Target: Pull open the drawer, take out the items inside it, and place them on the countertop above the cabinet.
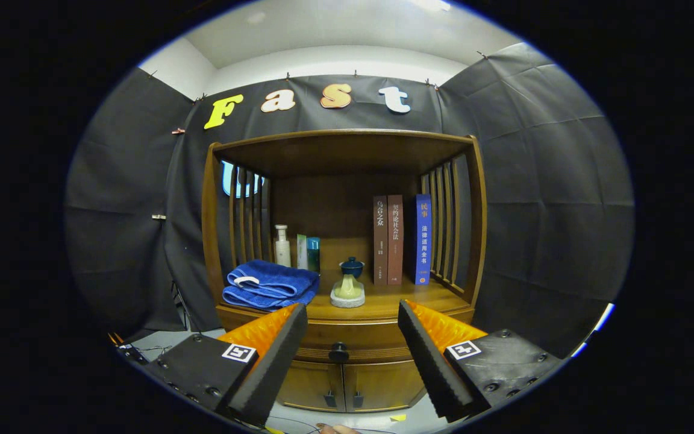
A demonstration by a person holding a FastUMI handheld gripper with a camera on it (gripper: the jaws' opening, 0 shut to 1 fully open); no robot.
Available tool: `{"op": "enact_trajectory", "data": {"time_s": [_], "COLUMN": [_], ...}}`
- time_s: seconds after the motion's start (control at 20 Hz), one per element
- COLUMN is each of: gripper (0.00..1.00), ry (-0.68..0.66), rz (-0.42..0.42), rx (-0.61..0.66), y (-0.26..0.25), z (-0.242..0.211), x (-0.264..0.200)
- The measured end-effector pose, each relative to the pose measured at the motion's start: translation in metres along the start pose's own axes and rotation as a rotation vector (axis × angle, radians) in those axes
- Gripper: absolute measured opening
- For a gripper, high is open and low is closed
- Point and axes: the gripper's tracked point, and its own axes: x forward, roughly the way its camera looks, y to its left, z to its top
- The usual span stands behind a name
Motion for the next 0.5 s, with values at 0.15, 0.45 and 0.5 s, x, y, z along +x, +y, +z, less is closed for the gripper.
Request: {"op": "enact_trajectory", "data": {"time_s": [0.15, 0.45, 0.5], "gripper": [0.99, 0.99, 0.99], "ry": [-0.01, -0.004, -0.008], "rz": [0.004, 0.011, 0.012], "rx": [0.007, -0.001, 0.003], "y": [-0.0013, -0.0044, -0.005], "z": [0.0032, 0.0005, 0.001], "x": [-0.004, -0.007, -0.0066]}}
